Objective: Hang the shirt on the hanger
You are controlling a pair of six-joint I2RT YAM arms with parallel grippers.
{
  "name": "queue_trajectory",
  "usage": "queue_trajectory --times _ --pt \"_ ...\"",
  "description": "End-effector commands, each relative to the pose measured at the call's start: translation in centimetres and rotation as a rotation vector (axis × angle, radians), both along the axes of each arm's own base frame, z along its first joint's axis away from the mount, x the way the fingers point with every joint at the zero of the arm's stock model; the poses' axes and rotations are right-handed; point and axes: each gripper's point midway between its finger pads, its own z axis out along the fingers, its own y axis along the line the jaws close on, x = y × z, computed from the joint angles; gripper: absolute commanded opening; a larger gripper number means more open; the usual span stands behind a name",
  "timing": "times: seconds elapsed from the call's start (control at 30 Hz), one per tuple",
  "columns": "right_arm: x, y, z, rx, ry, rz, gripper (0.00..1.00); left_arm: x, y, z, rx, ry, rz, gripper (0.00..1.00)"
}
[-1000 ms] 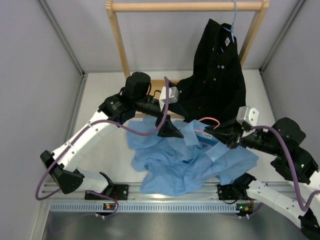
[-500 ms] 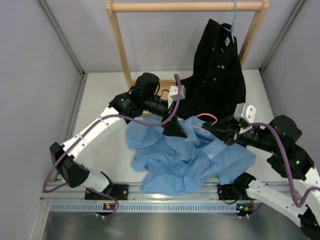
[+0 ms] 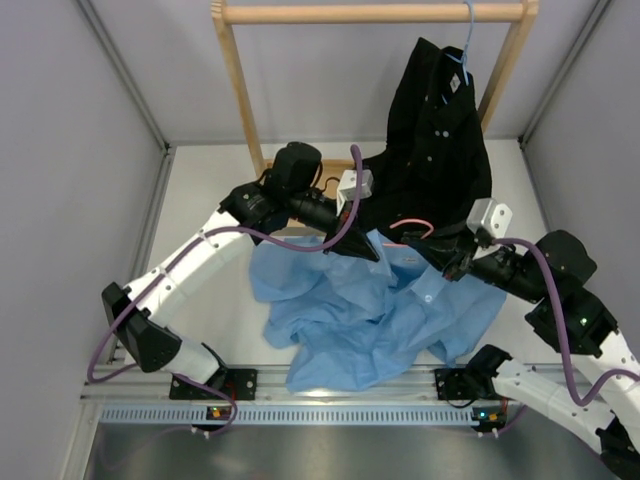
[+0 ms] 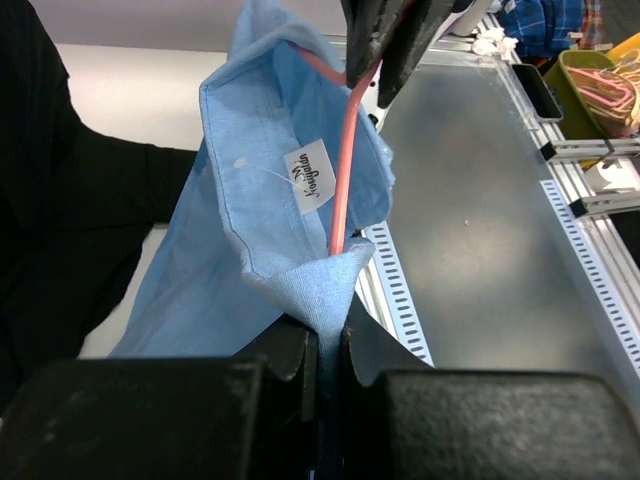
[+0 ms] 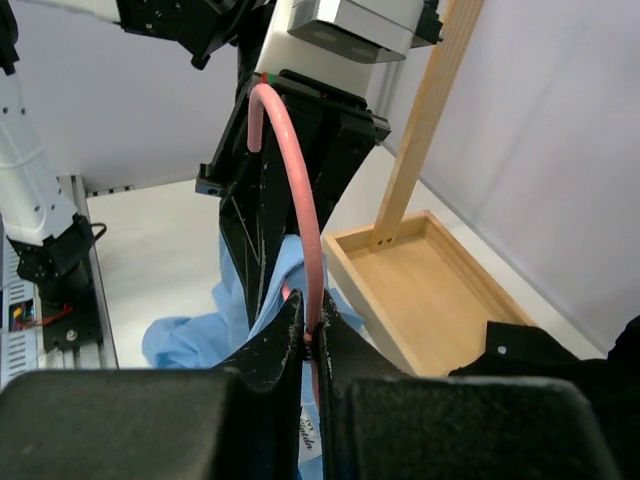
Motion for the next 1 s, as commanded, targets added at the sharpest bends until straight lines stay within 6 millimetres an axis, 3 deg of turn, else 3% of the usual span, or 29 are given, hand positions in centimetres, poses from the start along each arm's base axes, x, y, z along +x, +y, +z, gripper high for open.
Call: queue_trajectory --times 0.0,0.03,0.1,0.23,0.33,0.47,0.53,0.7,0.87,0.97 --pt "-0.7 -0.1 3.5 0.132 -0.069 0.012 0.0 0.1 0.3 2.1 -0.069 -0.113 0.002 0.0" --pt "-0.7 -0.3 3.8 0.146 -0.069 0.008 0.0 0.1 0.4 1.9 -0.067 -0.125 0.006 0.0" --pt "-0.9 -0.2 3.7 0.16 -0.042 0.014 0.11 0.3 0.7 1.9 -0.078 -0.183 0.019 0.0" --pt "-2.7 -0.9 3.1 0.135 -0.005 0.056 0.6 0.8 1.1 2.5 -0.085 -0.253 0.065 0.0" --pt "-3.0 -3.6 2.5 0.091 0.034 -0.053 0.69 0.5 2.1 3.3 -0.105 -0.322 0.088 0.0" --pt "-3.5 -7.8 -1.2 -0.048 0.194 -0.224 0.73 -2.1 4.5 4.5 -0.168 -0.421 0.062 0.0" --pt "-4.6 -8.3 -2.2 -0.106 0.226 -0.203 0.73 -3.5 5.3 3.9 -0.189 -0.448 0.021 0.0" --pt "-6.9 -7.8 -2.6 -0.193 0.214 -0.067 0.73 -5.2 6.2 4.5 -0.226 -0.456 -0.02 0.0" --pt "-9.3 -4.9 -3.6 -0.271 0.19 0.191 0.67 -6.6 6.7 5.3 -0.259 -0.438 -0.07 0.0" --pt "-9.6 -4.1 -3.8 -0.288 0.176 0.254 0.66 -6.7 6.7 5.8 -0.26 -0.418 -0.071 0.0"
